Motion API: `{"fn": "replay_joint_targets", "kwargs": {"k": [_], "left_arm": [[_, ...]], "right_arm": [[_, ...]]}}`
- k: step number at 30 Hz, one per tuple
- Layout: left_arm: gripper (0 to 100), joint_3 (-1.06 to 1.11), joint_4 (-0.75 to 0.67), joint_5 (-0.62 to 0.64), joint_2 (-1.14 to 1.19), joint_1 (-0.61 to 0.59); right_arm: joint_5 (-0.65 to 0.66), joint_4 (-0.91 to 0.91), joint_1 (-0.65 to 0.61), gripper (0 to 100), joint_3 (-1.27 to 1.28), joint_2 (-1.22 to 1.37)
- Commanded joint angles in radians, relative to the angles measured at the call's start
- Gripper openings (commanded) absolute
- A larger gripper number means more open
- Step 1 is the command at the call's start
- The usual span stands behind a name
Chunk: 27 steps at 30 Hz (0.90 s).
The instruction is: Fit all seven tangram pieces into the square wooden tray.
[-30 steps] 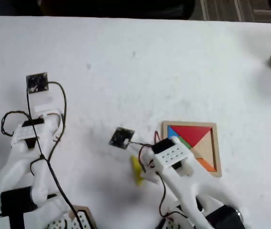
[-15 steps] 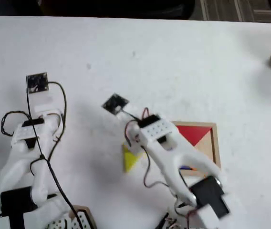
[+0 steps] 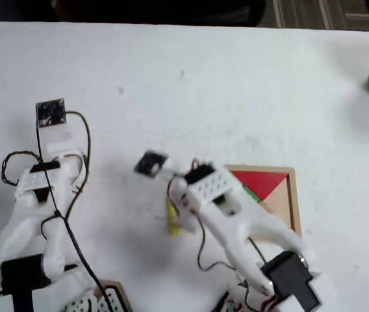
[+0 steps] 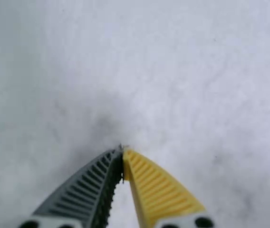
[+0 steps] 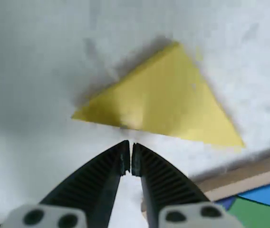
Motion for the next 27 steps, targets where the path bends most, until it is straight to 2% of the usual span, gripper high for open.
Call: {"fn": "replay_joint_targets", "kwargs": {"k": [1,6,18,27], "left_arm": [[2,-0.032,-0.028,-0.011,0.001,-0.015],[2,-0.032,-0.028,-0.011,0.001,-0.015],[2,-0.032,-0.028,-0.011,0.001,-0.015],[2,-0.032,-0.028,-0.011,0.001,-0.015]], "right_arm": [[0.011,-0.107,-0.059,1.7,0.035,-0.024],[-0.123,-0.148,-0.068,1.7,-0.037,0.074],[-0.133,-0.122,-0.07,1.7,-0.419,0.337],[-0.275,-0.122,-0.064,2.0,-0.76,0.532]]}}
